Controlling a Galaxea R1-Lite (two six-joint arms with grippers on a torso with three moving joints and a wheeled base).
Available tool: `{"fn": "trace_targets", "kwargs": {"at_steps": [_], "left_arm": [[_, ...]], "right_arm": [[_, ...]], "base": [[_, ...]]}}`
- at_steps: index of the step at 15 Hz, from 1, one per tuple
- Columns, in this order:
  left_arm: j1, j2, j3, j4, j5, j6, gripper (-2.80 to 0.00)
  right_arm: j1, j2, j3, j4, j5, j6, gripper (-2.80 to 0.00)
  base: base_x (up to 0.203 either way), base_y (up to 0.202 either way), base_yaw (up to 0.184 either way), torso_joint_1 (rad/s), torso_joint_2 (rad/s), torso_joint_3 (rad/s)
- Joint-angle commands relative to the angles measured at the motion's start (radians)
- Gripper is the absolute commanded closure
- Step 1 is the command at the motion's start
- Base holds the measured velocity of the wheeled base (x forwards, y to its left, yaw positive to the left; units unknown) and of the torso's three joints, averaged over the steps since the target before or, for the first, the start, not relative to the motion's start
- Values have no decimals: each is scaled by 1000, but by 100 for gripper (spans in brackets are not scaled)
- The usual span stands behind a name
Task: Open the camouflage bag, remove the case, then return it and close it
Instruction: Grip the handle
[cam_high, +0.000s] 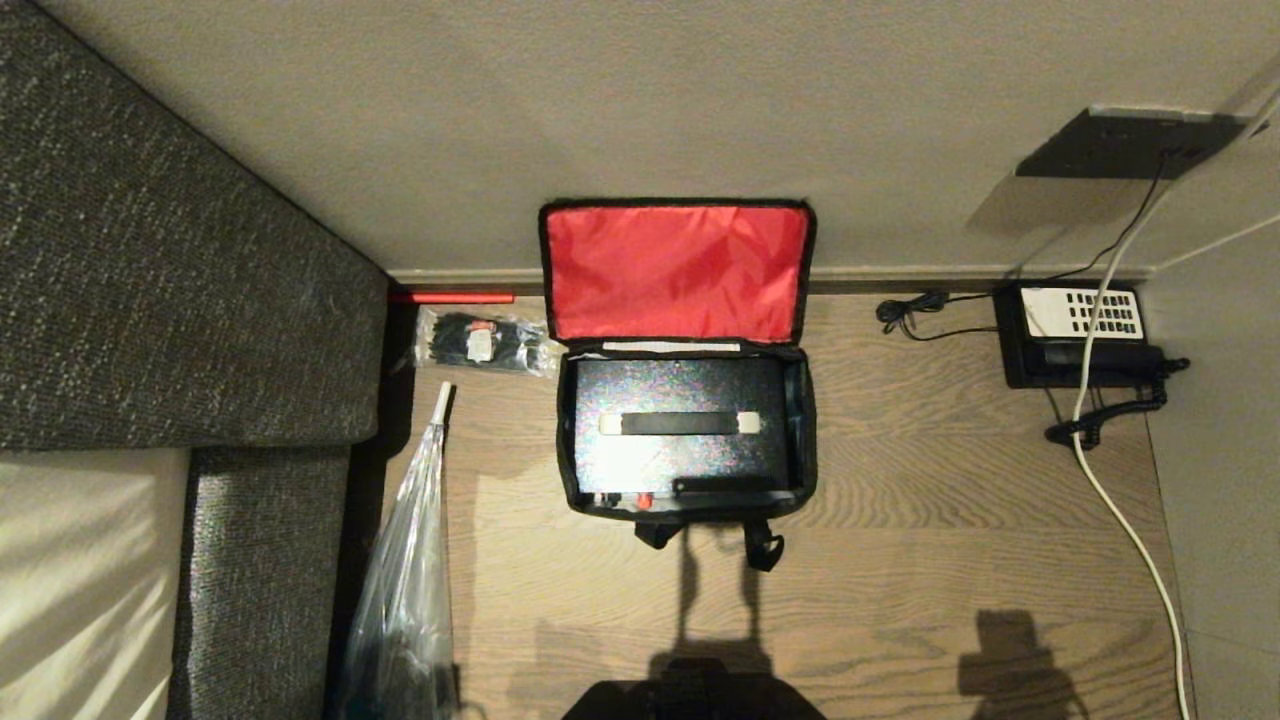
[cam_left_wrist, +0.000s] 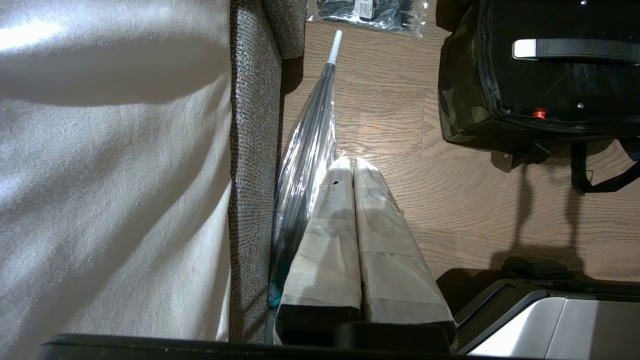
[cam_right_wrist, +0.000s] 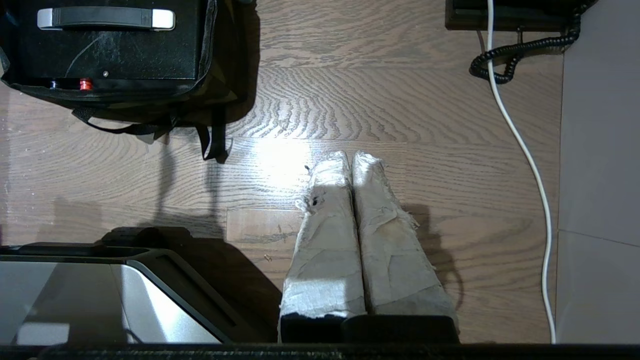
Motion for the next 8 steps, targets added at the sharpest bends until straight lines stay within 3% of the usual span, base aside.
{"fn": "trace_targets", "kwargs": {"at_steps": [1, 4, 8], "left_arm": [[0, -2, 3, -1, 2, 1, 0], [0, -2, 3, -3, 2, -7, 0], [0, -2, 3, -3, 2, -6, 0]], "right_arm": [[0, 0, 0, 0, 0, -1, 0], [0, 0, 0, 0, 0, -1, 0], [0, 0, 0, 0, 0, -1, 0]], "base": [[0, 0, 0, 0, 0, 0], [0, 0, 0, 2, 1, 57], [0, 0, 0, 3, 4, 188]]}}
